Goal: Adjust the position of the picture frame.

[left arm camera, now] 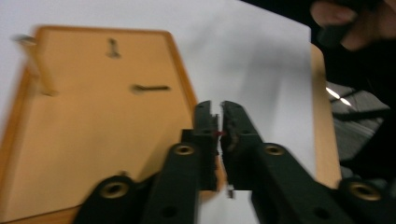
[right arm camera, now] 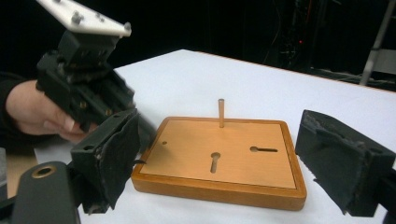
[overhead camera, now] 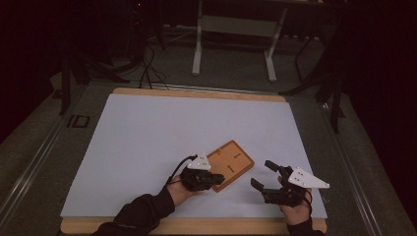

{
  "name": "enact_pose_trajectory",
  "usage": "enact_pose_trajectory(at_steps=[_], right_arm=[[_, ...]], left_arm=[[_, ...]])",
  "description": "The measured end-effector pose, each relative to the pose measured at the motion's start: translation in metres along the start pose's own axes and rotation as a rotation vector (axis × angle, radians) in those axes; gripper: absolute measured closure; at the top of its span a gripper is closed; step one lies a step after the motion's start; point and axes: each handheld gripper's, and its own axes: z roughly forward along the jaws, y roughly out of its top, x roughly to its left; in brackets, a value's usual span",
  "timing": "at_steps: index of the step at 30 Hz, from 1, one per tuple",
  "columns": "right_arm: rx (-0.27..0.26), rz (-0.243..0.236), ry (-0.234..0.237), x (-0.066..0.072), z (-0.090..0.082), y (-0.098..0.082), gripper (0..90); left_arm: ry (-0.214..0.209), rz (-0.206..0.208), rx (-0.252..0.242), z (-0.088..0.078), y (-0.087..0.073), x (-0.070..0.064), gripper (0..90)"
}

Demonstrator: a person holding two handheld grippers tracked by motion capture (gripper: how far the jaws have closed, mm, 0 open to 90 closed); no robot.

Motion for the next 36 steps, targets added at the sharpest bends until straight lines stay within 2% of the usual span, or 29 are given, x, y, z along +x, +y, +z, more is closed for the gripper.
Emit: enact_pose_trajectory(at_steps=[2,4,7,10,12,14,19,23,25,29,31,35,36], right_arm=[[0.003,0.006,0.000,-0.001,0.000,-0.001,13.9],[0.003,0.007,0.000,-0.001,0.000,-0.001,13.9],[0.006,0.005,0.003,-0.001,0.001,-0.001,14.0],[0.008,0.007,0.005,-0.001,0.001,-0.001,14.0],[0.006,0.010,0.002,-0.001,0.001,-0.001,14.0],[0.004,0.012,0.002,-0.002,0.000,-0.001,14.0],[0.001,0.019,0.000,-0.002,-0.001,0.000,14.0],[0.001,0.024,0.002,-0.003,-0.001,0.000,14.0],[-0.001,0.025,0.000,-0.003,-0.001,0.000,14.0],[-0.003,0.028,-0.002,-0.004,-0.002,0.000,14.0],[-0.003,0.029,-0.002,-0.004,-0.002,0.000,14.0],[-0.003,0.027,-0.003,-0.003,-0.002,0.000,14.1],[-0.003,0.027,-0.003,-0.003,-0.002,0.000,14.1]], left_arm=[[-0.016,0.008,0.030,0.006,-0.003,-0.007,89.4],[-0.016,0.008,0.030,0.006,-0.003,-0.007,89.4],[-0.023,0.034,0.049,0.012,-0.007,-0.014,89.6],[-0.044,0.048,0.067,0.015,-0.007,-0.015,89.6],[-0.032,0.083,0.092,0.017,-0.008,-0.017,89.6],[-0.015,0.095,0.105,0.018,-0.009,-0.017,89.6],[-0.016,0.093,0.120,0.021,-0.011,-0.016,89.7],[-0.025,0.067,0.116,0.023,-0.013,-0.011,89.7],[-0.026,0.067,0.121,0.024,-0.014,-0.011,89.7],[-0.001,0.095,0.140,0.025,-0.014,-0.015,89.8],[-0.002,0.091,0.148,0.023,-0.014,-0.014,89.9],[0.030,0.089,0.157,0.020,-0.015,-0.012,90.0],[0.043,0.076,0.157,0.018,-0.015,-0.010,90.0]])
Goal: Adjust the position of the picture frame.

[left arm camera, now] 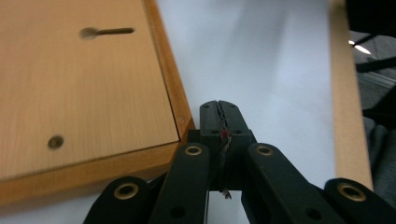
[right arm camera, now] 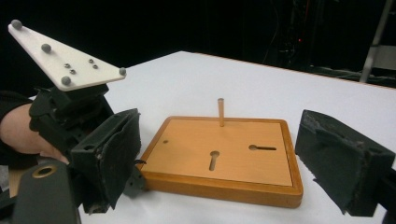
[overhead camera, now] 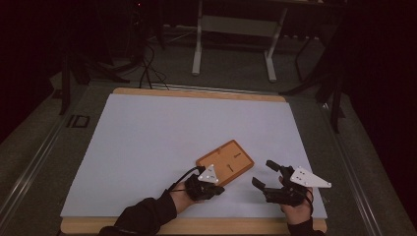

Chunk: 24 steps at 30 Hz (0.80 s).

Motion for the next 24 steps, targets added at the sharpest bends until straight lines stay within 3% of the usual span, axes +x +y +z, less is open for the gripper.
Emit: enact_pose_trajectory(at_steps=[24], right_arm=[[0.005,-0.002,0.005,0.000,0.001,0.000,14.1]], left_arm=[[0.115,-0.110,0.002,-0.018,-0.008,0.037,90.0]])
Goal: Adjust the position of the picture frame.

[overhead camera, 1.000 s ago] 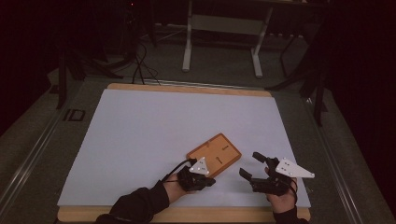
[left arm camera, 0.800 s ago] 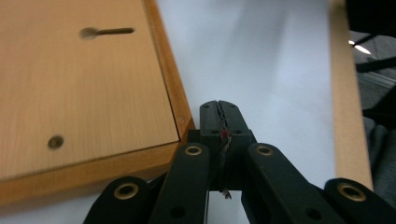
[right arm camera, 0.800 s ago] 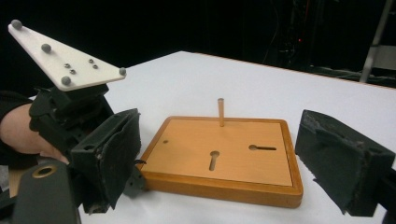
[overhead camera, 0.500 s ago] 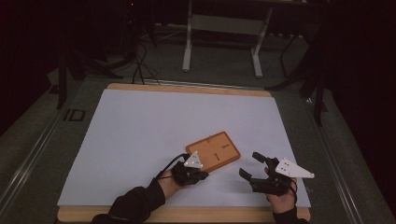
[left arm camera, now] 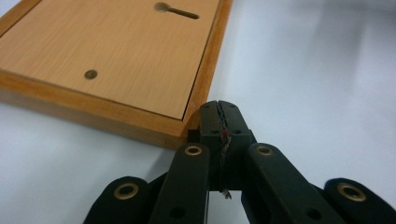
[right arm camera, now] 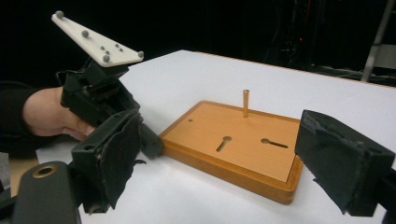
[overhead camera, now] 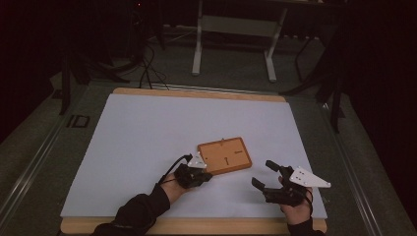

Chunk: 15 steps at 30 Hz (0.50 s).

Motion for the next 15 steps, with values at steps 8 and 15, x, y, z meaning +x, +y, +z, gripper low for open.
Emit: enact_pose_trajectory(at_steps=[8,15], right_arm=[[0.002,0.002,0.002,0.0001,0.0011,-0.0002,14.1],[-0.008,-0.009,-0.017,0.0015,0.0016,0.0022,12.9]], left_arm=[[0.010,-0.015,-0.005,-0.0006,0.0005,0.0076,90.0],[-0.030,0.018,-0.061,-0.0087,-0.0037,0.0025,79.9]])
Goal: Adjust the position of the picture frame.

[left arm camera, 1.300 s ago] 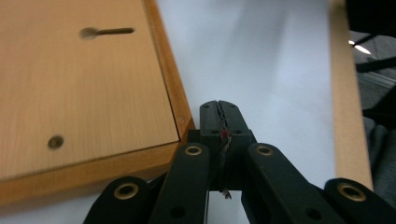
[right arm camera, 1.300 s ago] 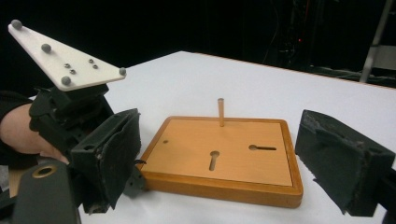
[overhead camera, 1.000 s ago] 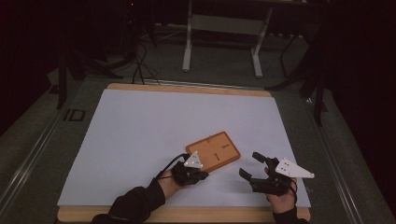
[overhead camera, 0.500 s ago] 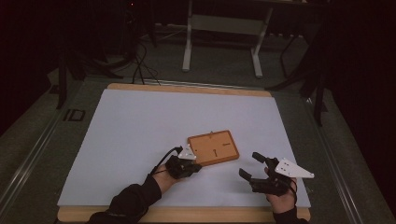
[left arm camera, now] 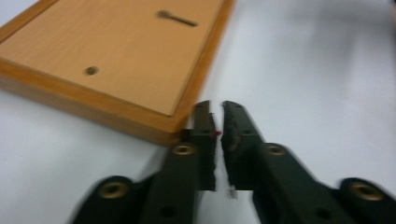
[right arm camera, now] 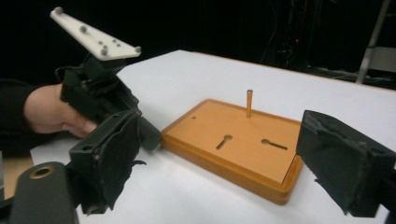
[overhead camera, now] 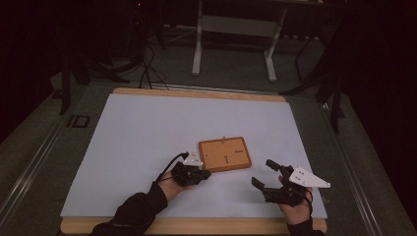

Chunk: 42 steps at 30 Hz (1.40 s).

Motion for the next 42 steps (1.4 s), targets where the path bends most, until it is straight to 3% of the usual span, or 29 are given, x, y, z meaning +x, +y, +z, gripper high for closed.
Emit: enact_pose_trajectory(at_steps=[5,7,8,13,17,24,29,34,39,42], right_arm=[[0.030,0.002,-0.020,-0.001,0.006,0.003,14.1],[0.030,0.002,-0.032,-0.002,0.007,0.004,14.3],[0.035,0.008,-0.039,-0.003,0.009,0.006,17.3],[0.069,0.026,-0.056,-0.012,0.021,0.007,21.9],[0.104,0.028,-0.075,-0.021,0.034,0.008,26.2],[0.166,0.064,-0.087,-0.044,0.056,0.012,51.3],[0.213,0.080,-0.097,-0.058,0.072,0.015,66.7],[0.251,0.086,-0.099,-0.069,0.092,0.019,75.6],[0.287,0.098,-0.095,-0.079,0.113,0.024,89.0],[0.308,0.091,-0.099,-0.083,0.126,0.026,90.0]], left_arm=[[0.007,-0.007,-0.094,-0.012,-0.001,-0.002,59.0],[0.020,-0.008,-0.107,-0.013,-0.001,-0.001,53.5],[0.030,-0.016,-0.143,-0.016,-0.001,0.001,48.3],[0.059,-0.017,-0.165,-0.020,0.000,0.003,42.5],[0.048,-0.015,-0.187,-0.023,-0.001,0.004,32.9],[0.022,-0.006,-0.221,-0.027,-0.002,0.006,16.8],[0.036,-0.009,-0.255,-0.031,-0.003,0.008,14.6],[0.065,-0.014,-0.260,-0.032,-0.004,0.008,11.2],[0.063,-0.033,-0.266,-0.032,-0.005,0.011,7.4],[0.061,-0.042,-0.277,-0.033,-0.006,0.012,5.8]])
